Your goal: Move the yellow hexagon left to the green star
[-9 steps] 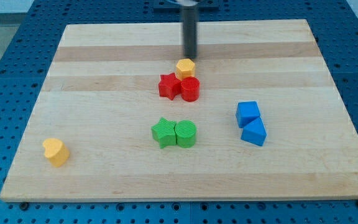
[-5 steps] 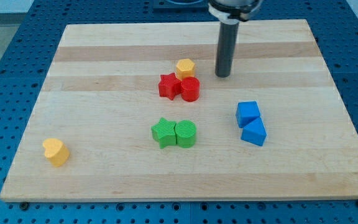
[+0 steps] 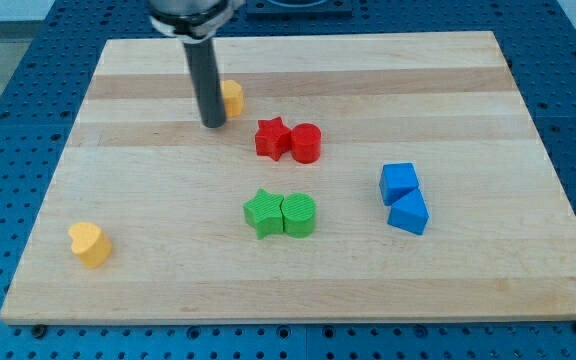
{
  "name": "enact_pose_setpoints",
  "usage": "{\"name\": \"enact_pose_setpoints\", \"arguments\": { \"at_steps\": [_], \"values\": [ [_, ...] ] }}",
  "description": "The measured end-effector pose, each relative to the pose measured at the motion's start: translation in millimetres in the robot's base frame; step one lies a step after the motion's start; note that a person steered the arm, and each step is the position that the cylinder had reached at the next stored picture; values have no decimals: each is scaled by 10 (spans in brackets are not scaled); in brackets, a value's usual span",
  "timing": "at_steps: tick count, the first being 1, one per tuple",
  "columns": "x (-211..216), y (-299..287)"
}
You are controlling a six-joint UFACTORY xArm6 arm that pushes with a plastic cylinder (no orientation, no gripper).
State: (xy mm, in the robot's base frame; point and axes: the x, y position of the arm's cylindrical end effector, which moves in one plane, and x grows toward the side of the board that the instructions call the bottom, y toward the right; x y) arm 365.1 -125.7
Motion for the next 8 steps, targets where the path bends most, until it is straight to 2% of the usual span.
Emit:
{"name": "enact_pose_setpoints", "arguments": {
  "at_steps": [2,4,5,6,7,8],
  "values": [
    [-36,906],
    [-809,592],
    [-970,124],
    [-463,-171],
    [526,-321],
    [921,-440]
  ]
}}
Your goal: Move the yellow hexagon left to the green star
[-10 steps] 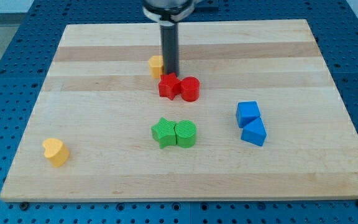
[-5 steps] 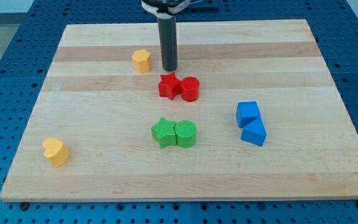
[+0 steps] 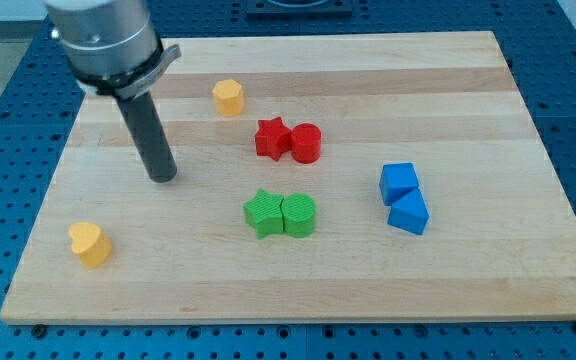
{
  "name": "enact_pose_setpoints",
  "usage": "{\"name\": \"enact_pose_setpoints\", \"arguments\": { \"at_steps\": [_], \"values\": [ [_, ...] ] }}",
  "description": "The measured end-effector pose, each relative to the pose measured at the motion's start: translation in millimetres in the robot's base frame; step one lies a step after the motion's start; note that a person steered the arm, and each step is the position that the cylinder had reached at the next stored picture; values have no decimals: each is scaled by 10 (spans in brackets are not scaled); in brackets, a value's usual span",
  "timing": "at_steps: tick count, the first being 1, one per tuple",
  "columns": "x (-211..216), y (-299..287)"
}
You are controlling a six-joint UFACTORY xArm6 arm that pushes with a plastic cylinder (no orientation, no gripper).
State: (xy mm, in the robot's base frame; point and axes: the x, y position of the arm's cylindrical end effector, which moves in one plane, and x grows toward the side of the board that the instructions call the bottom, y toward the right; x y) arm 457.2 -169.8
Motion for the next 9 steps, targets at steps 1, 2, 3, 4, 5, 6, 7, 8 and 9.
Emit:
{"name": "enact_pose_setpoints", "arguments": {
  "at_steps": [1,2,3,4,5,6,7,8,9],
  "values": [
    [-612,-75],
    [-1819,-70],
    [-2462,245],
    [-2356,722],
    [-2288,715],
    [-1992,688],
    [-1341,681],
    [-578,628],
    [291,458]
  ]
}}
